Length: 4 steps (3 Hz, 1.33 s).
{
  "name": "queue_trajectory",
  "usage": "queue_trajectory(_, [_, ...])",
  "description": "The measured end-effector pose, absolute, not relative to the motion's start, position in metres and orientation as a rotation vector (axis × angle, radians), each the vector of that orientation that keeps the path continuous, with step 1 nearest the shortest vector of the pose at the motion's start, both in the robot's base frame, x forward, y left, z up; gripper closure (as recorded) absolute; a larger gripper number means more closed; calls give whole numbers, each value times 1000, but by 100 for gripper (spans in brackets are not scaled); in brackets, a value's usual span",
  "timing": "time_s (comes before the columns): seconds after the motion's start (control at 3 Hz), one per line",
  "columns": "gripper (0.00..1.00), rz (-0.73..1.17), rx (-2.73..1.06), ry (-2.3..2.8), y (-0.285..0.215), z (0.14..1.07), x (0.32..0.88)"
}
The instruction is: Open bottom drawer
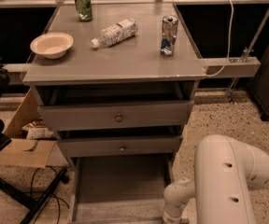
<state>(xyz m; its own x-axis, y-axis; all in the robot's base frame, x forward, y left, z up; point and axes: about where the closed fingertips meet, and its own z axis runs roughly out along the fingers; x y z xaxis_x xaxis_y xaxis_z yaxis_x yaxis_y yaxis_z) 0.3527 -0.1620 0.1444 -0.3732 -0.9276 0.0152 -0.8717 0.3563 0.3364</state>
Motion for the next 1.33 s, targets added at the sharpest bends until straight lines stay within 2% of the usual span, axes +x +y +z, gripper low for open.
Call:
queue_trajectory(0.33, [100,-405,1626,-2413,-161,147,354])
queue_trajectory(0.67, [81,-405,1626,-2413,-161,147,354])
queue_trajectory(1.33, [35,-405,1626,-2413,-161,147,354])
